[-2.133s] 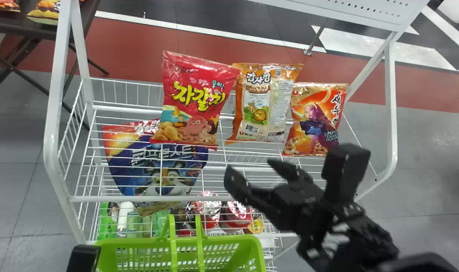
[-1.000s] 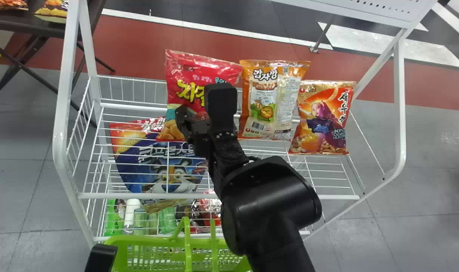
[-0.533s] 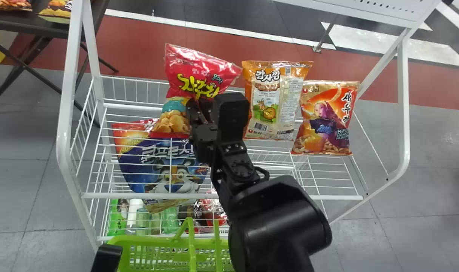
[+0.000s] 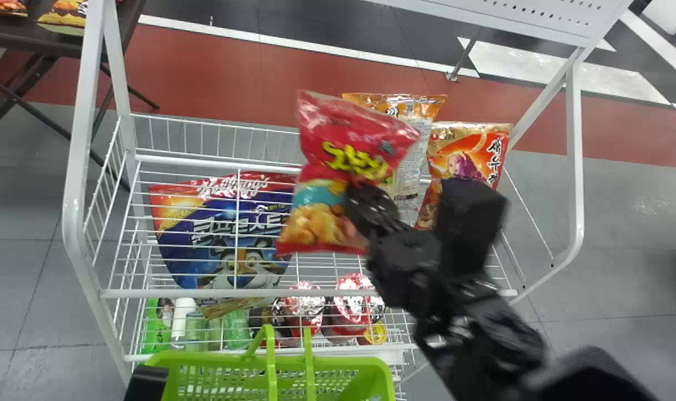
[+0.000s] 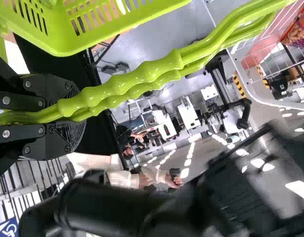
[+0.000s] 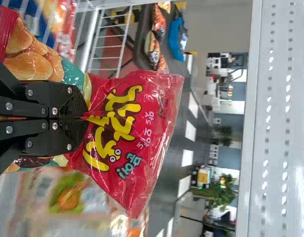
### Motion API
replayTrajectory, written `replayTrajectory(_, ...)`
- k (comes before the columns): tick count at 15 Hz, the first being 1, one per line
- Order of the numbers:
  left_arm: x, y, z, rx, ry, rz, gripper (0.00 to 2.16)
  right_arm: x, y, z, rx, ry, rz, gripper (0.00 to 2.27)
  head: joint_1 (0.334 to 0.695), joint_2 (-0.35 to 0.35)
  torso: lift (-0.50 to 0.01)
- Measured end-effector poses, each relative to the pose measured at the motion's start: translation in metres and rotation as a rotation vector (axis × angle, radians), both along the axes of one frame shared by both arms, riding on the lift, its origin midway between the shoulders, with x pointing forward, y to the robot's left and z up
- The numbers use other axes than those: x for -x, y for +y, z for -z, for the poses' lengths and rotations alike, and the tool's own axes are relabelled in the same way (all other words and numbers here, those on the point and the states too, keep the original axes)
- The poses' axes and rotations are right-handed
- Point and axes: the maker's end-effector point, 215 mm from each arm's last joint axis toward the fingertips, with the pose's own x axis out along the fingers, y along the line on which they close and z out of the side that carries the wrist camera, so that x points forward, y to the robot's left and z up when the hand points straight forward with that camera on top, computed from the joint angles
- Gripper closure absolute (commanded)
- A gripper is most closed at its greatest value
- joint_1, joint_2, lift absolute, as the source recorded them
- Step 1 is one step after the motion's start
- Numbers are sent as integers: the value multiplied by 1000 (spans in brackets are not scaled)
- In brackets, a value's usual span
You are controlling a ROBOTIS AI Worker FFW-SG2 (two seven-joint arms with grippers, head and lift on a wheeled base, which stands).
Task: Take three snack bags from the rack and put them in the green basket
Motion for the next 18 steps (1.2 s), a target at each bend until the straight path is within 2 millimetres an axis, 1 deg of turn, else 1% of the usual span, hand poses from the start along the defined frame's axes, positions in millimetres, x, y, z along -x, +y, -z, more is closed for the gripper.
replayTrajectory(1, -1, 0, 0, -1, 1, -1, 1548, 18, -13, -6, -17, 13, -6, 2216, 695, -350, -6)
replayTrajectory(3, -2, 0, 2, -6, 2, -5, 1548, 47, -27, -13, -19, 39, -18, 2216, 695, -350, -6)
replayTrajectory(4, -2, 0, 4, -9, 3, -8, 1548, 62, -33, -10, -9, 74, -19, 2216, 695, -350, -6)
replayTrajectory(5, -3, 0, 4, -11, 3, -9, 1548, 74, -36, -2, -1, 117, -21, 2216, 695, -350, -6)
replayTrajectory(6, -3, 0, 4, -13, 2, -11, 1548, 89, -40, 15, 2, 188, -26, 2216, 695, -350, -6)
replayTrajectory(9, -7, 3, 6, -22, -4, -22, 1548, 139, -44, 77, -33, 455, -29, 2216, 695, -350, -6)
replayTrajectory(10, -9, 4, 6, -23, -7, -26, 1548, 155, -44, 92, -41, 528, -29, 2216, 695, -350, -6)
replayTrajectory(12, -10, 5, 5, -20, -9, -29, 1548, 192, -35, 119, -79, 678, -53, 2216, 695, -350, -6)
replayTrajectory(13, -10, 5, 5, -18, -9, -29, 1548, 210, -26, 128, -111, 746, -76, 2216, 695, -350, -6)
replayTrajectory(15, -10, 5, 5, -17, -8, -28, 1548, 234, -8, 142, -160, 836, -120, 2216, 695, -350, -6)
replayTrajectory(16, -9, 4, 4, -16, -8, -26, 1548, 240, 2, 147, -172, 859, -144, 2216, 695, -350, -6)
replayTrajectory(18, -7, 2, 3, -14, -9, -22, 1548, 243, 19, 154, -186, 871, -183, 2216, 695, -350, -6)
